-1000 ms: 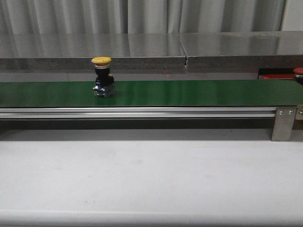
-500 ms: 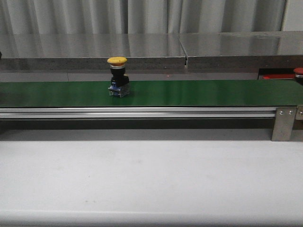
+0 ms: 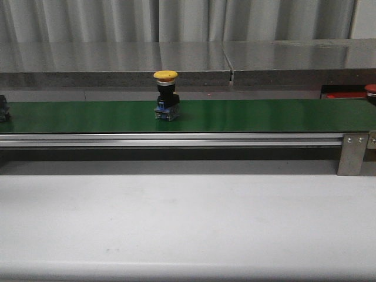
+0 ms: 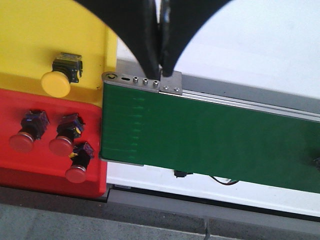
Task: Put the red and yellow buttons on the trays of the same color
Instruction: 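Carry the red button onto the belt and open the left gripper, then lower the right gripper onto the yellow button at the belt's end and grasp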
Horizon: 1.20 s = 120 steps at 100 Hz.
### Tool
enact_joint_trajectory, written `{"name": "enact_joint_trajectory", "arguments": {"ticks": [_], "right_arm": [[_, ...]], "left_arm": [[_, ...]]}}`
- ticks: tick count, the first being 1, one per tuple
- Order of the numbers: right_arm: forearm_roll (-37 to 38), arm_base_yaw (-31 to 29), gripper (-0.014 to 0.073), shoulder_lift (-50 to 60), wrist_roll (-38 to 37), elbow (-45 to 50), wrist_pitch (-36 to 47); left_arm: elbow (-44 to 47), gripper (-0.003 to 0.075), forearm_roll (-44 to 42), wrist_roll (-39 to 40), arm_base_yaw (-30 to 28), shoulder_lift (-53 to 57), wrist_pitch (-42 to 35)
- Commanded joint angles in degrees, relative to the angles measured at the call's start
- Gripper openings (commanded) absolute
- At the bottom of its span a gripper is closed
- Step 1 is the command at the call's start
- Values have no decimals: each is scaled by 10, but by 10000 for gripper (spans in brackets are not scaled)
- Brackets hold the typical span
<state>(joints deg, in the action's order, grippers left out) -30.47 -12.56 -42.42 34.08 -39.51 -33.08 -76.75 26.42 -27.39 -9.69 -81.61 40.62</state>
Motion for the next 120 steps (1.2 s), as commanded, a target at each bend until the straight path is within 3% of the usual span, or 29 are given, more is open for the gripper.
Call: {"name": "enact_joint_trajectory", "arguments": {"ticks": [1,31,41,55,72,78,90,112,120], "right_arm": [[-15,1,-67,4,5,-15,30],[-15,1,-67,4,5,-15,30],[-15,1,-67,4,5,-15,30],[-19,1,-67,4,5,-15,30],[-32,1,-64,2,5,-15,26],[-33,1,-53,2,5,-15,18],[-33,1,101,2,5,-15,0],[-55,1,662,2,5,-15,-6],[-82,1,642,2,5,-15,-9]], "left_arm": [[33,663,20,-13,18,68,-43],[260,657,33,-14,95,267,-124],[319,604,36,-14,103,327,-133],[384,379,37,-14,102,402,-134],[426,-23,40,-14,102,459,-141],[429,-20,40,-14,102,464,-141],[430,-19,40,-14,102,465,-141],[430,-19,40,-14,102,465,-141],[430,-19,40,-14,102,465,-141]]}}
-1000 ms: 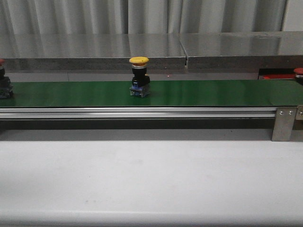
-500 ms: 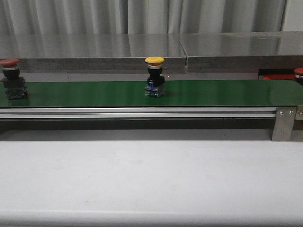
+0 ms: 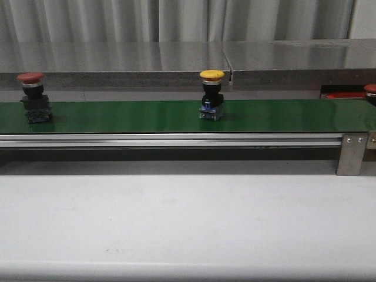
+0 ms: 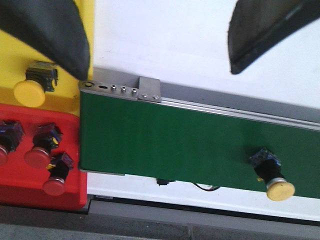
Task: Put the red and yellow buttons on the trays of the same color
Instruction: 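Lower the right gripper onto the yellow button at the belt's end and grasp, then move the yellow button into the yellow tray and open the right gripper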
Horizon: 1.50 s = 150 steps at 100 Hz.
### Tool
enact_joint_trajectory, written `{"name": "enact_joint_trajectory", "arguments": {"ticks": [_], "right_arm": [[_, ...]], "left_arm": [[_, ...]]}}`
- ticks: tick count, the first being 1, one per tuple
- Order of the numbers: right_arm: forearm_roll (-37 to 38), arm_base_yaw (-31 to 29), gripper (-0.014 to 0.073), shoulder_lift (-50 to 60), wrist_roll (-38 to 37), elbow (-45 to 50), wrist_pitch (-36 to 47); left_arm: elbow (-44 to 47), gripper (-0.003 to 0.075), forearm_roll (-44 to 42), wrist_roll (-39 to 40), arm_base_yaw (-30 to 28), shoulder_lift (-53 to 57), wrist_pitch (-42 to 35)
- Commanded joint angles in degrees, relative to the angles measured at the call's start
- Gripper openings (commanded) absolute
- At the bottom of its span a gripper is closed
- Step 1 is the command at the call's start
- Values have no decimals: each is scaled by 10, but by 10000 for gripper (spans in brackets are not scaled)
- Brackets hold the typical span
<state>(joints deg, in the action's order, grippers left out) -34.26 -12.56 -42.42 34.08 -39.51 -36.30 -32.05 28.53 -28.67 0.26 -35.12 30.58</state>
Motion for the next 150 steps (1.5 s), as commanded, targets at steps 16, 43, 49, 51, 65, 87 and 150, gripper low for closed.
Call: {"name": "enact_joint_trajectory", "arguments": {"ticks": [16,43,49,51,65,87,150], "right_arm": [[-48,1,635,-33,5,-43,12],[-47,47,635,-195,8,-140,-18],[-43,67,635,-231,11,-160,-9],[-41,74,635,-245,11,-168,-6],[-32,115,635,-338,11,-222,0],[0,166,635,-458,11,-314,0],[16,179,494,-639,11,-482,-4]], "left_arm": [[-17,-19,19,-1,3,0,-40],[-17,-19,19,-1,3,0,-40],[-17,-19,19,-1,3,0,-40],[-17,-19,19,-1,3,0,-40],[-17,-19,19,-1,3,0,-40],[-17,-19,19,-1,3,0,-40],[-17,-19,19,-1,3,0,-40]]}}
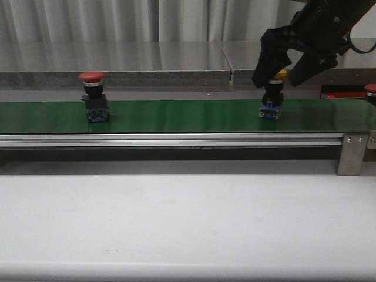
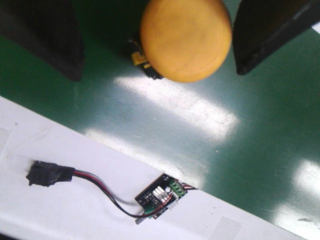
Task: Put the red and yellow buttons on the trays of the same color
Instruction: 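Move the yellow button into the yellow tray and open the right gripper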
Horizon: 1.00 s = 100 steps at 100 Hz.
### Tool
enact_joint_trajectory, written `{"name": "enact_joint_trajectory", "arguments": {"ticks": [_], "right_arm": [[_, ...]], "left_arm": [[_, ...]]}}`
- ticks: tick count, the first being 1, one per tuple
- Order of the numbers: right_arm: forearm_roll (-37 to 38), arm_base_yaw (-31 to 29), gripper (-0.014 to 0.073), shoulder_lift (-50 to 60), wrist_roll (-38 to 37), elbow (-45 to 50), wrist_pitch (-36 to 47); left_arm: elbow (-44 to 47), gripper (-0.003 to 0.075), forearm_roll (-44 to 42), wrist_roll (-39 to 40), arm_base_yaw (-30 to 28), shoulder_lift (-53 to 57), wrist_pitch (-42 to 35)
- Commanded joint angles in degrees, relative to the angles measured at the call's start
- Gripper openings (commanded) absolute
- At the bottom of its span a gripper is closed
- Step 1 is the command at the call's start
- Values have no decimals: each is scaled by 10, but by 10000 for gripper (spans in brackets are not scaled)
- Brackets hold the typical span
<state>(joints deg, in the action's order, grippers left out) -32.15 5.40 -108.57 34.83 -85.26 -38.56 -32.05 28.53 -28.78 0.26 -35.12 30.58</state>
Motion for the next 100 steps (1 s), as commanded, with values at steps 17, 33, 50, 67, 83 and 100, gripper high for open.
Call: {"name": "enact_joint_trajectory", "arguments": {"ticks": [17,33,50,67,83,100], "right_arm": [[-2,-1,228,30,4,-24,1],[27,-10,224,62,-20,-24,-35],[90,-51,224,125,-78,-18,-71],[97,-131,224,206,-107,43,-76],[93,-212,224,274,-131,142,-63],[93,-259,224,314,-144,234,-26]], "left_arm": [[-17,-19,19,0,3,0,-40],[-17,-19,19,0,3,0,-40],[-17,-19,19,0,3,0,-40],[-17,-19,19,0,3,0,-40],[-17,-19,19,0,3,0,-40],[-17,-19,19,0,3,0,-40]]}}
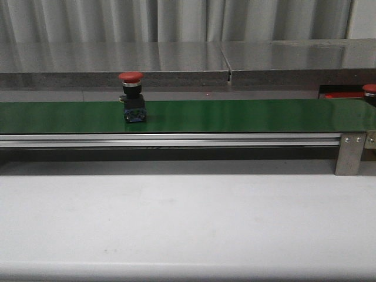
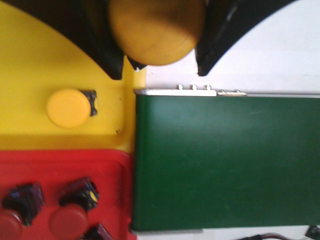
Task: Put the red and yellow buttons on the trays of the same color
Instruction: 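Move the yellow button into the yellow tray and open the right gripper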
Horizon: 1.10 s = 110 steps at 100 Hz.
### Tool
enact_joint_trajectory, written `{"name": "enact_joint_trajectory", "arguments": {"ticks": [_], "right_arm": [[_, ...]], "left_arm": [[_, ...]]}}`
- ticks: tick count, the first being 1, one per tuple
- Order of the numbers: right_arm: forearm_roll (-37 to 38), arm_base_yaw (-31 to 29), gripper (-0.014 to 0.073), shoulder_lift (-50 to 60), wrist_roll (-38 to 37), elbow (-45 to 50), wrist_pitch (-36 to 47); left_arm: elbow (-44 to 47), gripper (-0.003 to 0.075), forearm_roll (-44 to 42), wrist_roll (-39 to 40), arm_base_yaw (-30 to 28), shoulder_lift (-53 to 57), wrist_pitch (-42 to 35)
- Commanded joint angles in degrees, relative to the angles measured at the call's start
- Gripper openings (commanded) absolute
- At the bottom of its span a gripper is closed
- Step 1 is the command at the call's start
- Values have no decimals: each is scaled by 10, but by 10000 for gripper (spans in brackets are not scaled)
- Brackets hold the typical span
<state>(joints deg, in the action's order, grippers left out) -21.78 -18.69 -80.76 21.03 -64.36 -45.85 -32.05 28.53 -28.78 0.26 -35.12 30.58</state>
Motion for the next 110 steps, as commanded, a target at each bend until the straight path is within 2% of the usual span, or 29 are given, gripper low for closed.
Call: {"name": "enact_joint_trajectory", "arguments": {"ticks": [1,22,37,79,86,100,105,110], "right_arm": [[-11,-20,224,37,-7,32,49],[-11,-44,224,25,-7,114,139],[-11,-52,224,-9,-7,138,200],[-11,-53,237,-106,-7,139,233],[-11,-53,306,-106,-7,139,225],[-12,-53,563,-98,-7,136,210],[-14,-53,618,-91,-7,133,205],[-14,-53,636,-79,-7,127,199]], "left_arm": [[-17,-19,19,0,3,0,-40],[-17,-19,19,0,3,0,-40],[-17,-19,19,0,3,0,-40],[-17,-19,19,0,3,0,-40],[-17,-19,19,0,3,0,-40],[-17,-19,19,0,3,0,-40],[-17,-19,19,0,3,0,-40],[-17,-19,19,0,3,0,-40]]}}
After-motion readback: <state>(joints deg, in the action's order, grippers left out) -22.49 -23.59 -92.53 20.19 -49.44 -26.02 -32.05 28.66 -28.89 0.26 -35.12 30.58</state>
